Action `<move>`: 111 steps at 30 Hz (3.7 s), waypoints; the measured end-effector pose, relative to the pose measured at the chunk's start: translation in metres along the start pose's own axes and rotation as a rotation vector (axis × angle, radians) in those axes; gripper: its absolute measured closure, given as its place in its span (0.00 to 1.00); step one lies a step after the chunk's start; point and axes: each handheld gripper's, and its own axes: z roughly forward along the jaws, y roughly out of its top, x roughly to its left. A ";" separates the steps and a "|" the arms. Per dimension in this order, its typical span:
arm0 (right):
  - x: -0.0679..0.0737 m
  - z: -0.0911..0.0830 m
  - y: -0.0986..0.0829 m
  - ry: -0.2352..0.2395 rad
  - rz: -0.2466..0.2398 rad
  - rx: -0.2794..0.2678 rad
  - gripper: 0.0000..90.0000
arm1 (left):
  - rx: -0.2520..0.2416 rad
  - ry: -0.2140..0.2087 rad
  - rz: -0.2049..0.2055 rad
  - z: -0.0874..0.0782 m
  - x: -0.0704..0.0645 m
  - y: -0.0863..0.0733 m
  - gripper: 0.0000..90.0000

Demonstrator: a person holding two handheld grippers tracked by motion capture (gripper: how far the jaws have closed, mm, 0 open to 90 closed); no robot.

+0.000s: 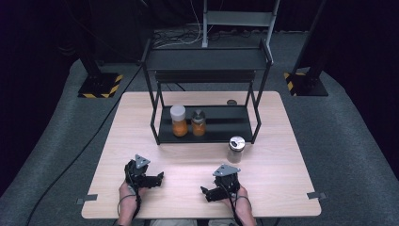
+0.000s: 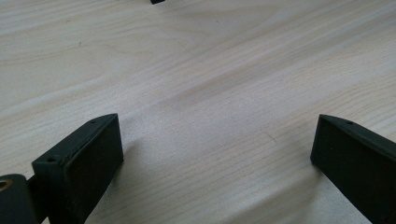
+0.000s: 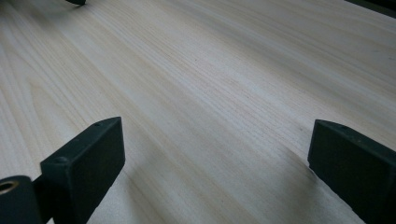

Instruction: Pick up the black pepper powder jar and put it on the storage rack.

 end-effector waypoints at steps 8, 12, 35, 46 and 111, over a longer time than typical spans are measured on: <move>0.005 -0.001 -0.001 -0.021 -0.008 0.000 0.04 | 0.000 0.000 0.000 0.000 0.000 0.000 0.02; 0.004 -0.002 0.001 -0.015 -0.012 0.013 0.03 | 0.000 0.000 0.000 0.000 0.000 0.000 0.02; 0.004 -0.051 -0.009 -0.173 0.073 0.007 0.04 | 0.000 0.001 -0.001 0.000 0.000 0.000 0.03; -0.006 -0.061 0.001 -0.259 0.103 -0.021 0.04 | 0.001 0.001 0.000 0.000 0.000 0.000 0.03; -0.065 -0.005 0.035 -0.279 0.197 -0.034 0.32 | 0.001 0.000 0.000 0.000 0.000 0.000 0.03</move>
